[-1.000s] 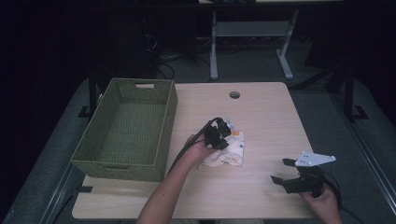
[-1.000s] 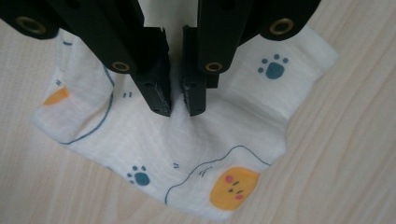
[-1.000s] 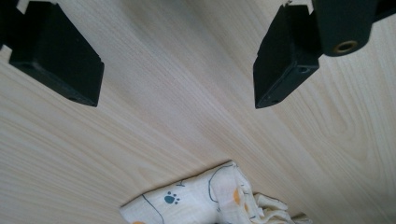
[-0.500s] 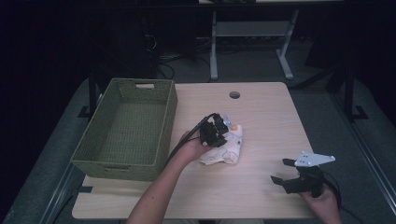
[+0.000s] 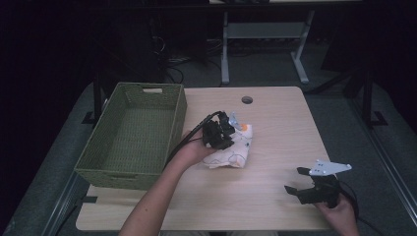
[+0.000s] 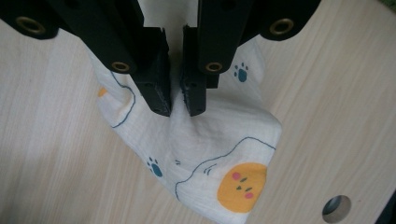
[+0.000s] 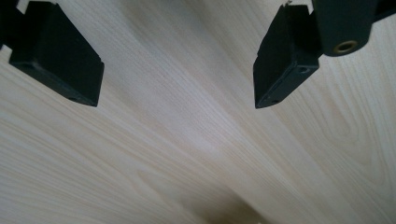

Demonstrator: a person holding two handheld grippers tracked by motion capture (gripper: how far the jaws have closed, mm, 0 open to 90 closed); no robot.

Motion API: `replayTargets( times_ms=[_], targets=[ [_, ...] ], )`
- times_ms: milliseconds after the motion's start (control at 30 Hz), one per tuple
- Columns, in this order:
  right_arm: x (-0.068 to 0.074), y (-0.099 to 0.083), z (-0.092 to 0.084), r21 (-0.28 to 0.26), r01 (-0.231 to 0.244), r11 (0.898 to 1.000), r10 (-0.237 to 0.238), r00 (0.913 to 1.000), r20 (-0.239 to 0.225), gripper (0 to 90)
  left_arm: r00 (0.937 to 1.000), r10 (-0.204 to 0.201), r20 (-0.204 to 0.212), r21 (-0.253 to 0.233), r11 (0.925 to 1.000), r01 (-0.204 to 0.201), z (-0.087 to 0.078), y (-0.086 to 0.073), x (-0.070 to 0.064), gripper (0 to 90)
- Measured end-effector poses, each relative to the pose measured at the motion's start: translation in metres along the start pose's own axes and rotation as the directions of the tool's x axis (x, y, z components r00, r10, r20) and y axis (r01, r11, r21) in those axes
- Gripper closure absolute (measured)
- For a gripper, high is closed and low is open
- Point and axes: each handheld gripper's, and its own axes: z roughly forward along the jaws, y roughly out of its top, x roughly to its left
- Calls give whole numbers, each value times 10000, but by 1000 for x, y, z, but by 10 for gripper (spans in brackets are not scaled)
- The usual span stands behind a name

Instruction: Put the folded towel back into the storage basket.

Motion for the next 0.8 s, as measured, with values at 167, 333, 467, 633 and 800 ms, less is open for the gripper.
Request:
replayTargets(
  times_ms=[167, 333, 467, 633, 800],
  targets=[
    [0, 0, 0, 27, 14, 10000, -15, 10000, 21, 160, 9999, -49, -107, -13, 10000, 48, -15, -2, 4, 825],
    [0, 0, 1, 75, 15, 10000, -15, 10000, 46, 160, 9998, -90, -157, 49, 9999, 90, -32, -6, 9, 824],
    [1, 0, 2, 83, -7, 10000, 6, 10000, 40, 160, 9994, -181, -284, -13, 9998, 181, -46, -8, 14, 824],
    [1, 0, 2, 140, -48, 9999, 47, 10000, 63, 160, 9988, -283, -395, -115, 9995, 279, -64, -12, 21, 824],
    [1, 0, 3, 172, -39, 9998, 37, 10000, 77, 160, 9973, -410, -616, -160, 9991, 401, -86, -17, 31, 824]
  ],
)
